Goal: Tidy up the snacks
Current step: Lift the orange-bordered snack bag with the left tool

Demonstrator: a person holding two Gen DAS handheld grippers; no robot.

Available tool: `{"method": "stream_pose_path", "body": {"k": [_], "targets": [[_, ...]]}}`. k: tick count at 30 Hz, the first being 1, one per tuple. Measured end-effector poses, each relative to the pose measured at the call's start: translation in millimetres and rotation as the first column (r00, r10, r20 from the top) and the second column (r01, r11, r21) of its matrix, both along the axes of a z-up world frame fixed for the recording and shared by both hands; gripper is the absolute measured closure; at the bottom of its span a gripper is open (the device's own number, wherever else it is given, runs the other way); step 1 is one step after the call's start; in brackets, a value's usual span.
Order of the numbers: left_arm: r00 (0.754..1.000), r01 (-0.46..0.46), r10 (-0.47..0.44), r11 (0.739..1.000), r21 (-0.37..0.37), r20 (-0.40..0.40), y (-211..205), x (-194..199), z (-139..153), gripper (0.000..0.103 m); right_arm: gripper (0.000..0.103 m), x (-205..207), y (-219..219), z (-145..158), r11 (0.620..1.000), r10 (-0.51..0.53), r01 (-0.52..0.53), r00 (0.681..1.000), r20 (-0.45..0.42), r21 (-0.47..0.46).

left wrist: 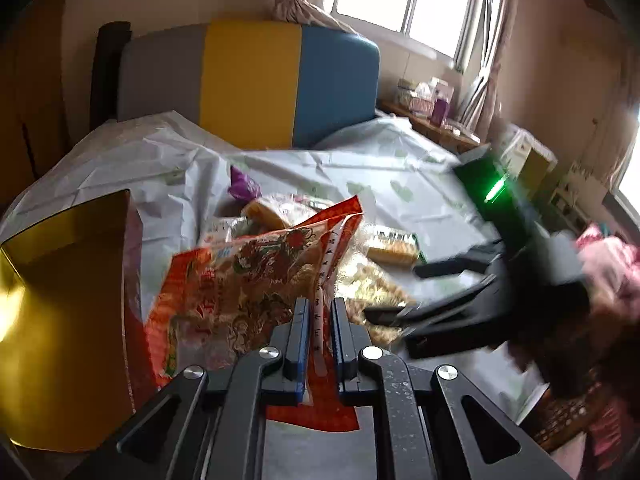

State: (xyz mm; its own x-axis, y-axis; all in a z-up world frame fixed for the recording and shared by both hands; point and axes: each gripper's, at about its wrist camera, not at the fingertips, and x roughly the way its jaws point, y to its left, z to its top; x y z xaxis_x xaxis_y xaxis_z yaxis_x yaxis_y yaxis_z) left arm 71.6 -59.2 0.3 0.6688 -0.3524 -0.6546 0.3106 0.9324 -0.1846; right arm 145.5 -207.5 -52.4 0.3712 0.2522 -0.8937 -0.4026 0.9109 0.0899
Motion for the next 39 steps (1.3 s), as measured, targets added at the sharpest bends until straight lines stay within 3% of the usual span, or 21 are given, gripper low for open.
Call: {"method": "stream_pose_path", "body": {"k": [2,4,6,17,27,35,39], "targets": [[1.000,-0.007,0.008,1.000,-0.028,0.007,6.9,0.2,7.3,0.093,0.017,3.3,7.9,-10.2,0.999,-0.005,0.005,1.000,0.001,-0.047],[1.000,-0.016,0.017,0.998,-0.064,0.012,14.9,0.3,15.2,0.093,0.038,3.0,6.0,-9.3,1.000,0.005,-0.005,1.000,-0.008,0.011],[0.999,-0.026,0.028,0.994,-0.106,0.018,24.3,1.3,24.6,0.093,0.048,0.9,7.4,-7.1,1.000,0.014,-0.015,1.000,0.010,0.014],[0.996,-0.075,0.083,0.973,-0.218,0.025,60.9,13.3,48.0,0.099,0.043,-0.4,5.2,-5.0,1.000,0.007,-0.007,1.000,0.011,0.011],[0.990,-0.105,0.127,0.956,-0.272,0.062,83.0,20.1,72.3,0.100,0.042,-1.1,7.4,-6.1,1.000,0.011,-0.011,0.999,0.031,-0.002],[0.965,-0.182,0.235,0.919,-0.351,0.115,131.6,30.2,106.8,0.103,0.042,-2.1,9.2,-5.5,1.000,0.018,-0.018,0.999,0.040,-0.009],[0.949,-0.244,0.293,0.914,-0.325,0.113,154.4,40.0,114.7,0.103,0.042,-2.2,9.3,-5.8,1.000,0.017,-0.017,0.999,0.041,-0.009]]}}
